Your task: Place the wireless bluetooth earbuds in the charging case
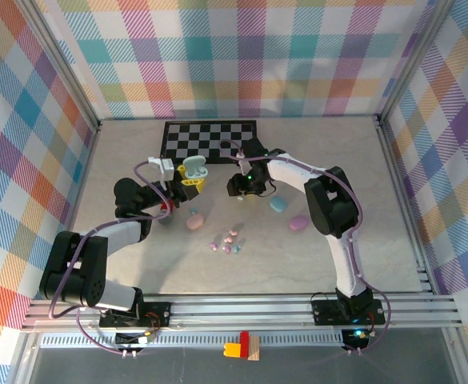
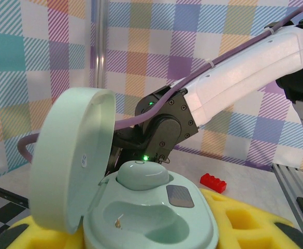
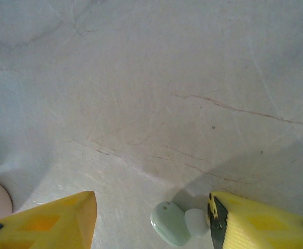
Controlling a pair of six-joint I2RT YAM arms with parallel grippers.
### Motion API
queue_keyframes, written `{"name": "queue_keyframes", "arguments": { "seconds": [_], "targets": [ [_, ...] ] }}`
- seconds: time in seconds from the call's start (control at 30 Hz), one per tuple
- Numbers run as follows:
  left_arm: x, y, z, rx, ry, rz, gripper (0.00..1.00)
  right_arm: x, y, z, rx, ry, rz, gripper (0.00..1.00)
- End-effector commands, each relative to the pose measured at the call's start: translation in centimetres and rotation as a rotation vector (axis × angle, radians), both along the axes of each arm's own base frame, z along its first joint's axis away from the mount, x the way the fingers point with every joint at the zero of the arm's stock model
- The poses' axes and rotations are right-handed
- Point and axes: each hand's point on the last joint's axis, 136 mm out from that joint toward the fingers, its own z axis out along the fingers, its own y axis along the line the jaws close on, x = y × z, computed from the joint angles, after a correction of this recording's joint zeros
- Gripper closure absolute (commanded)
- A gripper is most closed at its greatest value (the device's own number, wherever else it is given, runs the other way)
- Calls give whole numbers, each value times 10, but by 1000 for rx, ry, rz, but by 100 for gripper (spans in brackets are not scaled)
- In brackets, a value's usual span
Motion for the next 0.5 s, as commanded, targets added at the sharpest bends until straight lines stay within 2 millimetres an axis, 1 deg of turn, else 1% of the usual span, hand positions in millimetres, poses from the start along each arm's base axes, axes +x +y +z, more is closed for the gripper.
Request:
{"name": "queue_keyframes", "arguments": {
  "seconds": [0.0, 0.17, 0.27, 0.47],
  "targets": [
    [-4, 3, 12, -3, -73, 3, 67, -12, 3, -4, 11, 42, 34, 42],
    [-4, 4, 13, -4, -76, 6, 67, -21, 1, -2, 30, 56, 38, 42],
    [-1, 5, 10, -2, -69, 16, 67, -25, -2, -2, 25, 55, 30, 42],
    [9, 15, 2, 0, -52, 61, 67, -26, -7, 7, 22, 20, 18, 43]
  ]
}}
